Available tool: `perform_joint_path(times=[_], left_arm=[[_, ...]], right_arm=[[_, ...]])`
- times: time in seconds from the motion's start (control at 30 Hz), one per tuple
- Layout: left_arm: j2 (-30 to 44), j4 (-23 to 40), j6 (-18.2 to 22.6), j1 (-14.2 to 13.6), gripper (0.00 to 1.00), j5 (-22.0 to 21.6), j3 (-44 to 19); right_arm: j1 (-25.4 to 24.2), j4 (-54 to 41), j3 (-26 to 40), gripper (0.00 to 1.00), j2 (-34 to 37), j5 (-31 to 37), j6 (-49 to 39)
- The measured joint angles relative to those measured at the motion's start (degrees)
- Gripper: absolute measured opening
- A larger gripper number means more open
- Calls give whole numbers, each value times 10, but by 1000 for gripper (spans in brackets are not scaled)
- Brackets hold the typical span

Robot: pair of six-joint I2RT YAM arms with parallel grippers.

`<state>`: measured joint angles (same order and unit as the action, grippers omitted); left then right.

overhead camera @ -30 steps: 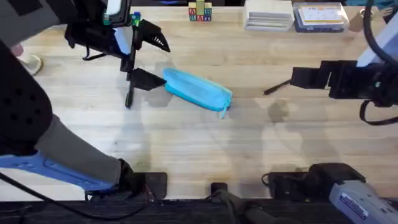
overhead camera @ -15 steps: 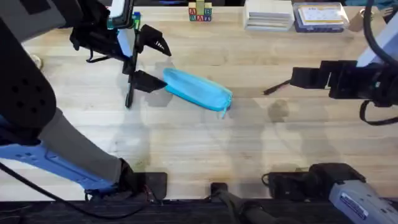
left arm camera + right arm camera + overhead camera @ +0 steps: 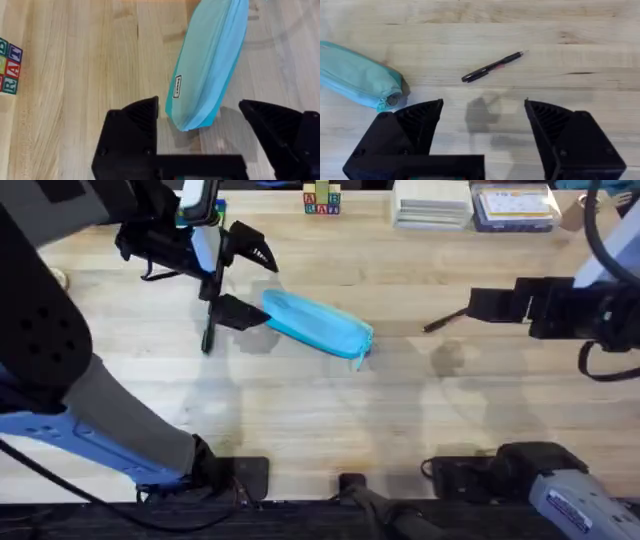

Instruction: Unzip the bag, pick up the pens from the table one at a time and place them inside, then zip the bag closed.

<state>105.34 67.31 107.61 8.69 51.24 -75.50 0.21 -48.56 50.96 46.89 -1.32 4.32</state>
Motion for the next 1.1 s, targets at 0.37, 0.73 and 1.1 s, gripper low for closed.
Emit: perform_joint_path(times=[0.37, 0.73, 1.1], left_arm=[[0, 0, -1, 0, 770, 0, 0], [0, 0, 0, 0, 45, 1, 0], [0, 0, 0, 0, 44, 1, 0]], right_arm=[[0, 0, 0, 997, 0, 0, 0], [0, 0, 0, 998, 0, 0, 0], [0, 0, 0, 997, 0, 0, 0]])
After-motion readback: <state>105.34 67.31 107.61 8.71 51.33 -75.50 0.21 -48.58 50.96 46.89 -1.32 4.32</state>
